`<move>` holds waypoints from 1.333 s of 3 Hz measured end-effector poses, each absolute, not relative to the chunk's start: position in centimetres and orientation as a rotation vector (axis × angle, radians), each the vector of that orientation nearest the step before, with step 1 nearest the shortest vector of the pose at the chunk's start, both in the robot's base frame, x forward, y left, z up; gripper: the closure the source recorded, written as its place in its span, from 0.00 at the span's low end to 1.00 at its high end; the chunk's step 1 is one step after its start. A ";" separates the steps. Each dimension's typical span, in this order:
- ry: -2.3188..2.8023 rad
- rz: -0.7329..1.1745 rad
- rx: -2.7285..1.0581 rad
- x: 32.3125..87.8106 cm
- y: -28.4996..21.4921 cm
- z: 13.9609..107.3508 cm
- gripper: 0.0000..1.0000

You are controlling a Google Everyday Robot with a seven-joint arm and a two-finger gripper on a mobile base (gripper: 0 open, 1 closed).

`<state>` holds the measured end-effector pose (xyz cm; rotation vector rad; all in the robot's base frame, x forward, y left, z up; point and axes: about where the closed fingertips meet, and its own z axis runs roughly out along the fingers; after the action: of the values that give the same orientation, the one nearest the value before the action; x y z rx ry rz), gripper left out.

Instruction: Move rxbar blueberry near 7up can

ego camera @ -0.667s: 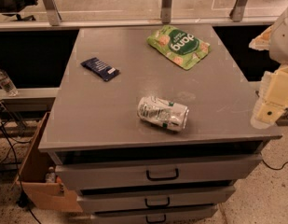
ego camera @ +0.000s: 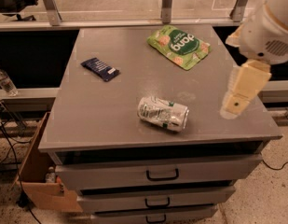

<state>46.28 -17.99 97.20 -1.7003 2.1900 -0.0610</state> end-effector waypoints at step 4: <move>2.044 0.193 -1.632 54.8 1.4 93.9 0.00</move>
Offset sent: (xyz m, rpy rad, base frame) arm 0.1026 0.2052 -0.0479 0.2529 -0.0093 0.0745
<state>54.76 1.35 93.94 -1.6316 2.0437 0.1926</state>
